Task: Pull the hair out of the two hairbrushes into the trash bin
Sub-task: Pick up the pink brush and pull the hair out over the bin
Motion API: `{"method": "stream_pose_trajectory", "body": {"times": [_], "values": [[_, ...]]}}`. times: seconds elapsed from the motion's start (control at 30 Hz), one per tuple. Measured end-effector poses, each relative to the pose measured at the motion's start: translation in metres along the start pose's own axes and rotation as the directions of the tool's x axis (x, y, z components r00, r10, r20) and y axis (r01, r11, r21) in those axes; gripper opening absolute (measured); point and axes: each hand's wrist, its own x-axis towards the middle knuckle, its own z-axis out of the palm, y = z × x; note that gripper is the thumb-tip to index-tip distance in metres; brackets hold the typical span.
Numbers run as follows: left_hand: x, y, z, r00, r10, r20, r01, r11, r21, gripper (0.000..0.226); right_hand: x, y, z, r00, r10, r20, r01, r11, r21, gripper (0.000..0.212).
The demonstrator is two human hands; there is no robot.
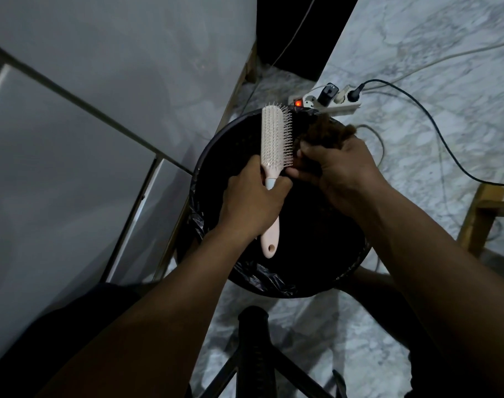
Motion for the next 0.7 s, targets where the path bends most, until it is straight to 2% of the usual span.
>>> {"method": "stream_pose_trajectory", "body": {"times": [0.13, 0.4, 0.47, 0.5, 0.57, 0.6, 0.7], "values": [[0.001, -0.002, 0.0, 0.999, -0.044, -0.014, 0.044, 0.999, 0.012, 0.023, 0.001, -0.004, -0.003, 0.998, -0.052, -0.02, 0.05, 0.995, -0.091, 0.016], [0.002, -0.005, -0.001, 0.993, -0.109, -0.043, 0.113, 0.99, 0.089, 0.026, 0.006, -0.01, -0.011, 0.999, -0.032, 0.004, 0.032, 0.999, -0.018, 0.008], [0.002, -0.005, -0.002, 0.992, -0.112, -0.056, 0.117, 0.99, 0.085, 0.024, 0.007, -0.011, -0.014, 1.0, 0.017, -0.013, -0.019, 0.993, -0.116, 0.003], [0.002, -0.004, -0.002, 0.992, -0.111, -0.063, 0.116, 0.99, 0.082, 0.023, 0.007, -0.01, -0.016, 0.999, 0.04, -0.024, -0.044, 0.971, -0.237, 0.01], [0.002, -0.004, -0.003, 0.992, -0.104, -0.069, 0.11, 0.991, 0.079, 0.023, 0.004, -0.008, -0.017, 0.997, 0.065, -0.036, -0.075, 0.877, -0.474, 0.022], [0.002, -0.004, -0.002, 0.993, -0.098, -0.064, 0.103, 0.992, 0.074, 0.024, 0.002, -0.006, -0.018, 0.996, 0.084, -0.03, -0.087, 0.84, -0.536, 0.024], [0.001, -0.003, -0.002, 0.997, -0.071, -0.018, 0.072, 0.996, 0.044, 0.023, -0.004, -0.005, -0.013, 0.996, 0.094, -0.005, -0.083, 0.85, -0.52, 0.025]]}}
